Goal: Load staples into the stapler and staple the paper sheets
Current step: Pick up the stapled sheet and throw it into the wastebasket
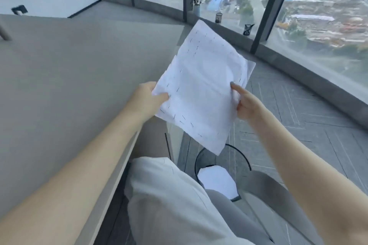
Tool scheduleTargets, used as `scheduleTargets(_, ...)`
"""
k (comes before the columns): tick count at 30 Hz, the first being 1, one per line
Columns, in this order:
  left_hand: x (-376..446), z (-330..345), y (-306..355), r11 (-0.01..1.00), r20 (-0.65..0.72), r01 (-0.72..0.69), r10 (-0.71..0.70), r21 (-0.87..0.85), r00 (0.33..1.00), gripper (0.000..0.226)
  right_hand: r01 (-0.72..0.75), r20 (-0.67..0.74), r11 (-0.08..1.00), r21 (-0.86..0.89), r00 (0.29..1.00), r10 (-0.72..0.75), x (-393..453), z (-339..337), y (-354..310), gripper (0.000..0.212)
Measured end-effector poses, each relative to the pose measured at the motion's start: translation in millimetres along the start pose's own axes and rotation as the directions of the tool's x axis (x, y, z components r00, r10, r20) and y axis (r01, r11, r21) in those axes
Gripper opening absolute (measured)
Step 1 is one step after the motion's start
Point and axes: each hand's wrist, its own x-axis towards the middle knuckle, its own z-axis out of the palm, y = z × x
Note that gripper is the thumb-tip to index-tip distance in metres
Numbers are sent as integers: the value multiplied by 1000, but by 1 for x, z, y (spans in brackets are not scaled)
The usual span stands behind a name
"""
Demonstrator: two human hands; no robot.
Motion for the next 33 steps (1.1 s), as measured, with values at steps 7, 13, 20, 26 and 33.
scheduleTargets(7, 68, 94, 11, 965, 321, 215, -254, 152, 913, 23, -355, -382, 886, -298, 895, 230, 51, -94, 57, 14)
scheduleTargets(13, 87, 159, -72, 832, 341, 351, -509, 429, 790, 16, -610, -519, 645, -461, 775, 362, 75, -148, 107, 20)
scheduleTargets(20, 80, 204, -126, 678, 316, 665, -734, 312, 601, 29, -602, -536, 638, -481, 777, 329, 88, -166, 131, 20)
scheduleTargets(26, 70, 247, -131, 735, 343, 640, -674, 224, 654, 17, -757, -528, 528, -384, 649, 547, 87, -177, 150, 50)
scheduleTargets(33, 56, 269, -135, 817, 534, 352, -569, 457, 625, 47, -794, -520, 533, -291, 599, 609, 83, -197, 171, 48)
